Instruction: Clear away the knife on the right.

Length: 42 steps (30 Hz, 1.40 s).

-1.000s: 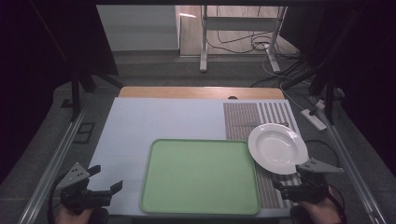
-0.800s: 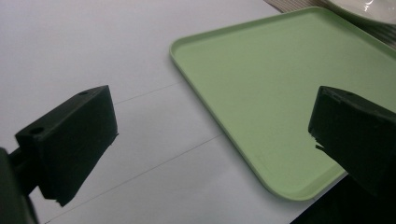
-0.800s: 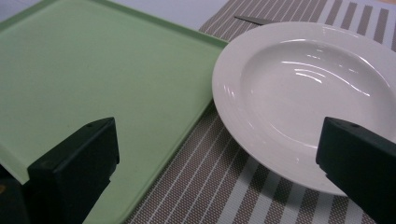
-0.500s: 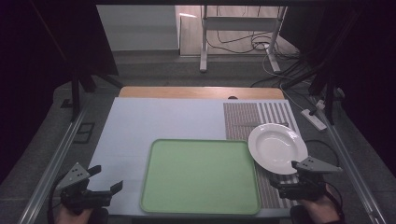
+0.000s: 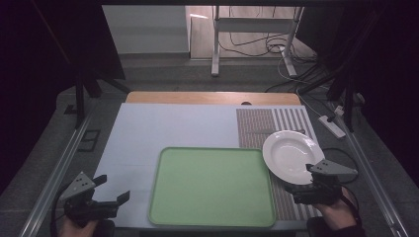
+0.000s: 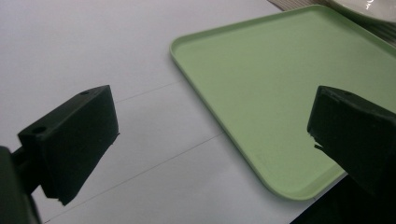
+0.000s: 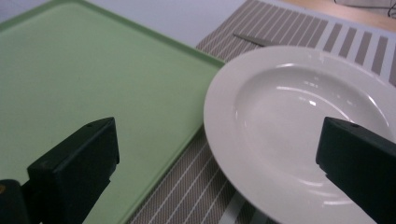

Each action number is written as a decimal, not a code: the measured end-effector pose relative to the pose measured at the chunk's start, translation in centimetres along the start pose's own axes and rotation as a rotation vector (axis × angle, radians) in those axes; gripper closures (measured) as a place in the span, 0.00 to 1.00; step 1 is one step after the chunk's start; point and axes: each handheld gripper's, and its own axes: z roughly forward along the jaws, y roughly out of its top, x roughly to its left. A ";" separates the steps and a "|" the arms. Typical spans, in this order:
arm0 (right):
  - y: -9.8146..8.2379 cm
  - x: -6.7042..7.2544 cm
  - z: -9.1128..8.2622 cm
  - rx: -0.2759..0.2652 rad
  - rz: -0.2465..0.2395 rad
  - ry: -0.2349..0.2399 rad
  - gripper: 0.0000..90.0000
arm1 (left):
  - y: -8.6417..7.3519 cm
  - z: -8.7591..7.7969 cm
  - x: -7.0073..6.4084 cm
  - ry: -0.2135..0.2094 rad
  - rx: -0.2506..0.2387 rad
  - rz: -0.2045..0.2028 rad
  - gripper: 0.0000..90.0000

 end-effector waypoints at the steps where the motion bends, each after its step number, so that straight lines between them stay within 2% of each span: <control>1: 0.2 -0.1 0.0 -0.011 -0.002 0.003 0.01 | 0.0 0.0 0.0 0.001 0.001 0.000 0.02; 4: 0.6 -0.4 0.3 -0.022 0.003 0.007 0.01 | 0.0 0.0 0.0 0.002 0.001 0.000 0.02; 8: 1.1 -0.7 1.0 0.002 0.032 0.003 0.00 | 0.0 0.0 0.0 0.004 0.001 0.001 0.02; 10: 1.2 -1.1 1.7 0.047 0.075 -0.006 0.01 | 0.0 0.0 -0.1 0.005 0.003 0.002 0.02; 17: 1.5 -2.2 2.8 0.073 0.135 -0.016 0.01 | 0.0 0.1 -0.1 0.007 0.005 0.007 0.02; 27: 2.3 -4.2 4.8 0.130 0.129 -0.065 0.00 | 0.0 0.1 -0.1 0.007 0.004 0.006 0.02; 33: 2.7 -5.9 6.4 0.172 0.152 -0.079 0.00 | 0.0 0.0 -0.1 0.006 0.004 0.005 0.02; 42: 3.2 -7.7 7.7 0.191 0.179 -0.098 0.00 | 0.0 0.0 -0.1 0.005 0.004 0.003 0.02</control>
